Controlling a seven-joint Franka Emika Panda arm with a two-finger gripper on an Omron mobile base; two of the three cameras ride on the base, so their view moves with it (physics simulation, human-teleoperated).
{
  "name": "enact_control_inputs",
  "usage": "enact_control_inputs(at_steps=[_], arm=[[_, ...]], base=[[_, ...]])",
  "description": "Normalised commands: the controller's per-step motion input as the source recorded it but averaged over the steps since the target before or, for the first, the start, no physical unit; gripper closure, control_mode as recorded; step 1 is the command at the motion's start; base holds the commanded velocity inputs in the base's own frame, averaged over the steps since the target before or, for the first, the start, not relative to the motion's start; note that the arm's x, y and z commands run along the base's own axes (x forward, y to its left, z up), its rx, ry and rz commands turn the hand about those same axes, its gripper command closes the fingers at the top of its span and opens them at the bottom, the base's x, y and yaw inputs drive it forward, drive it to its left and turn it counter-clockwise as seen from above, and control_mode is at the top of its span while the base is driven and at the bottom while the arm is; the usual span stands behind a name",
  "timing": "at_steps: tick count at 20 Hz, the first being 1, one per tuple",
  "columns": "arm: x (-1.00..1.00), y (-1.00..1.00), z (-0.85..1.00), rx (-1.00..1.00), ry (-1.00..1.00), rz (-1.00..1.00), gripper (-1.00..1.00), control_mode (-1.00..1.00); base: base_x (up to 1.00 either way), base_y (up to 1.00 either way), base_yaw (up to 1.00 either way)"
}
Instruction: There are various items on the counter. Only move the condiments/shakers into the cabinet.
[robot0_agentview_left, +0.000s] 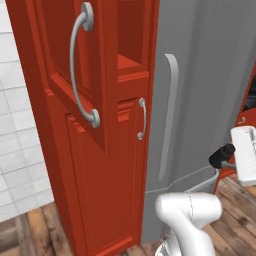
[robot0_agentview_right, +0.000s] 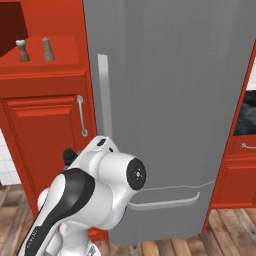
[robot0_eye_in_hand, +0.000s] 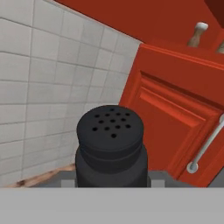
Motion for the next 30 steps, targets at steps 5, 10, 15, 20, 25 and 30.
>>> enact_control_inputs(at_steps=[5,10,15,20,25,30], arm=[[0.0,0.0,0.0,0.0,0.0,0.0,1.0,1.0],[0.0,0.0,0.0,0.0,0.0,0.0,1.0,1.0],[0.0,0.0,0.0,0.0,0.0,0.0,1.0,1.0],[0.0,0.0,0.0,0.0,0.0,0.0,1.0,1.0],[0.0,0.0,0.0,0.0,0.0,0.0,1.0,1.0],[0.0,0.0,0.0,0.0,0.0,0.0,1.0,1.0]], base=[[0.02,0.0,0.0],[0.57,-0.1,0.02],[0.61,-0.33,0.1],[0.39,-0.01,0.05],[0.33,0.12,0.01],[0.54,0.38,0.0]])
